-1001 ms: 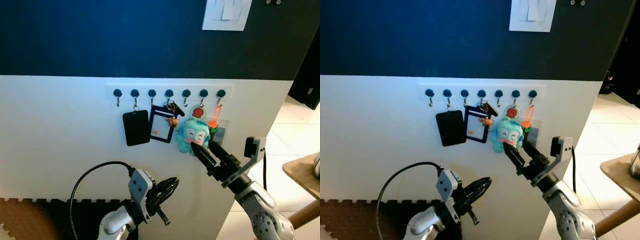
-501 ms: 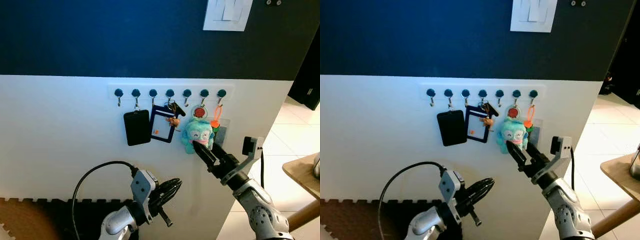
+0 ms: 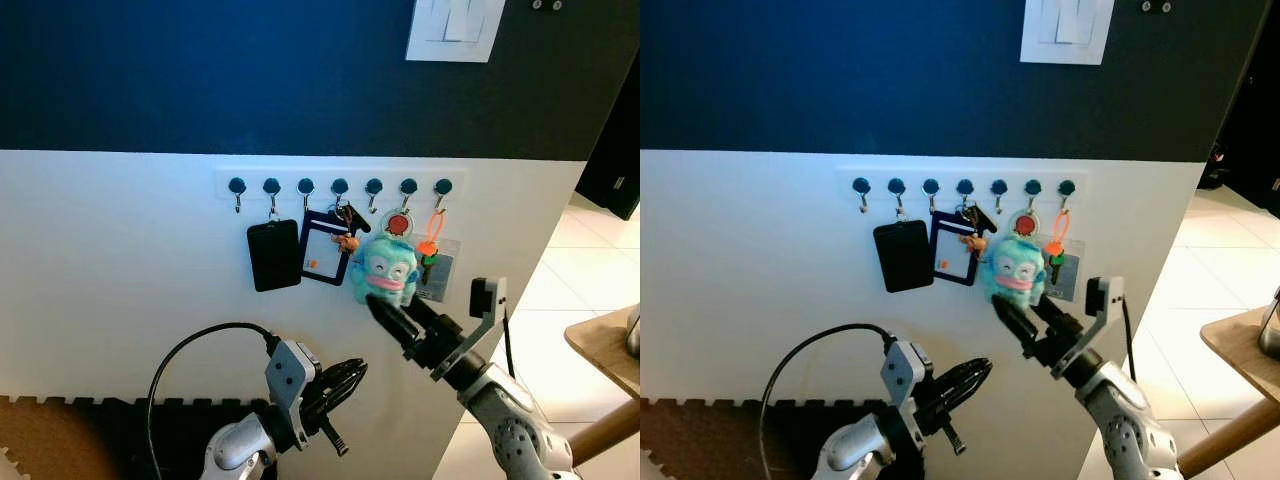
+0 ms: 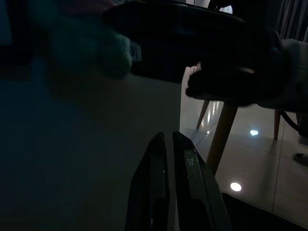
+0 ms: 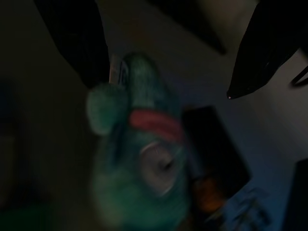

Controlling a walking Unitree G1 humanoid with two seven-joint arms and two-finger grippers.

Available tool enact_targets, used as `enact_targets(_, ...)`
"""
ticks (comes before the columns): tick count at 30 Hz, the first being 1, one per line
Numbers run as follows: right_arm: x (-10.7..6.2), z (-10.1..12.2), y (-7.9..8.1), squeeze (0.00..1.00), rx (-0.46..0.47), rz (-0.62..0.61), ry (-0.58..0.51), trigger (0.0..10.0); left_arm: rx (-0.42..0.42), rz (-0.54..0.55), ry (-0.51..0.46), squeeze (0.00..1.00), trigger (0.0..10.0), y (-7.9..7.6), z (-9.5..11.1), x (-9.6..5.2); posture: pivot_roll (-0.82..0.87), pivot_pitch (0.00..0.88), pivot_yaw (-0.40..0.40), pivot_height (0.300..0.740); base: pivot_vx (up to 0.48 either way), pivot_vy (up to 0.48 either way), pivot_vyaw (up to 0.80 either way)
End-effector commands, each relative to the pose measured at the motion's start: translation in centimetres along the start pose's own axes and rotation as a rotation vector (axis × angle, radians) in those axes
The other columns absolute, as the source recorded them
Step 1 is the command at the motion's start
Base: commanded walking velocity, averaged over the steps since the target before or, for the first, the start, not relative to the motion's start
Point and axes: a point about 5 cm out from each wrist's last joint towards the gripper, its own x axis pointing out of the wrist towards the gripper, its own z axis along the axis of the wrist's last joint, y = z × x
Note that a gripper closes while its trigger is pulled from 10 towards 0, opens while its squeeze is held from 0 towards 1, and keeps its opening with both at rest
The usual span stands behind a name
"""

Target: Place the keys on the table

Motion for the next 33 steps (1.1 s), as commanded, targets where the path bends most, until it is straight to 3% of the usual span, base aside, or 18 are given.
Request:
enact_targets(1,-0.1,-0.2,0.4,0.00,-0.002,0.026,0.020,10.0,0.003,-0.010,0.008,0.00,10.0,-0.3,0.0,0.0,0.01,0.021,-0.015,0.740,0.000,0.000,0.00)
enact_targets(4,0.0,-0.3,0.2,0.00,-0.009,0.017,0.020,10.0,0.003,-0.011,0.009,0.00,10.0,-0.3,0.0,0.0,0.01,0.021,-0.015,0.740,0.000,0.000,0.00)
enact_targets(5,0.2,-0.2,-0.7,0.00,-0.030,-0.062,-0.009,10.0,0.004,-0.010,0.011,0.00,10.0,-0.3,0.0,-0.1,0.01,0.022,-0.015,0.740,0.000,0.000,0.00)
enact_targets(9,0.9,-0.1,-1.6,0.00,-0.014,-0.128,-0.044,10.0,0.006,-0.005,0.010,0.00,10.0,-0.2,0.0,-0.1,0.02,0.022,-0.014,0.740,0.000,0.000,0.00)
enact_targets(24,2.7,0.3,-2.9,0.00,0.034,-0.171,-0.112,10.0,0.012,0.004,-0.005,0.00,10.0,0.3,0.5,0.4,0.03,0.040,-0.007,0.740,0.000,0.000,0.00)
enact_targets(33,3.5,-0.2,-2.4,0.00,0.042,-0.112,-0.086,10.0,0.016,-0.002,-0.001,0.00,10.0,0.5,0.5,0.5,0.03,0.042,0.000,0.740,0.000,0.000,0.00)
